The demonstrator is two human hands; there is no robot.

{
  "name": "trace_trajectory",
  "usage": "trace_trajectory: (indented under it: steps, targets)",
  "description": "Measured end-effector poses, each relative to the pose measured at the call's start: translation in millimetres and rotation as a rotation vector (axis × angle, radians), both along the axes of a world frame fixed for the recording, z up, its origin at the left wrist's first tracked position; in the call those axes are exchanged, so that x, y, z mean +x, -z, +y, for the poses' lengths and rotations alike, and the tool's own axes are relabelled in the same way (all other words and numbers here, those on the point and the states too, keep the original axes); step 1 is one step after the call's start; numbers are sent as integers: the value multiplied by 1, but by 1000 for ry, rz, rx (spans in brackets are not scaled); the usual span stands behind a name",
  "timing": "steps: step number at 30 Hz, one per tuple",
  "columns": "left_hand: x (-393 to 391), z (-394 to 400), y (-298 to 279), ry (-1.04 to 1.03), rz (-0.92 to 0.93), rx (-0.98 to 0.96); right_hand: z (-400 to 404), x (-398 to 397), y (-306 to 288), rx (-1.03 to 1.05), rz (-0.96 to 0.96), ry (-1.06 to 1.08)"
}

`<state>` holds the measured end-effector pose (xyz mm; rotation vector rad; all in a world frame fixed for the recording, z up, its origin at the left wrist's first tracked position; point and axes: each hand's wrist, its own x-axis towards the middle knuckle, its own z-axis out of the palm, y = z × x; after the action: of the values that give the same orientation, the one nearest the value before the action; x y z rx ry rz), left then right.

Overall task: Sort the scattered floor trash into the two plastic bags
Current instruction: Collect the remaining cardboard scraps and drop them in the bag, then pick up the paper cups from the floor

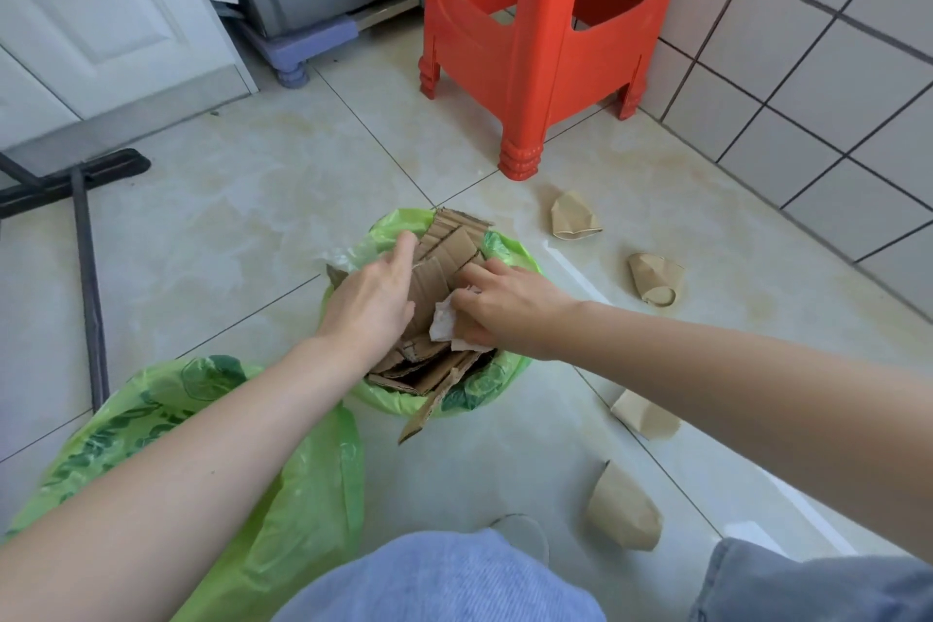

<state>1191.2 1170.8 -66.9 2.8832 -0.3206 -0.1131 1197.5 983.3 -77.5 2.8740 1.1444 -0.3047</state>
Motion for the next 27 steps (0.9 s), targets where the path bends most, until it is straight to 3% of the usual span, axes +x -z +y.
trace_trajectory:
  steps: [6,17,21,27]
  targets:
    - [-10,4,-20,-59,34,-38,-20,-8,-41,104,-45,93]
    - [-35,-56,-81,73,-173,-192,-109,-54,-91,55,21,230]
    - [-54,-99,-72,216,-232,-245,-158,-84,-86,35,56,314]
    - [-87,-160,-30,451,-134,-254,-219,-123,-46,21,122,435]
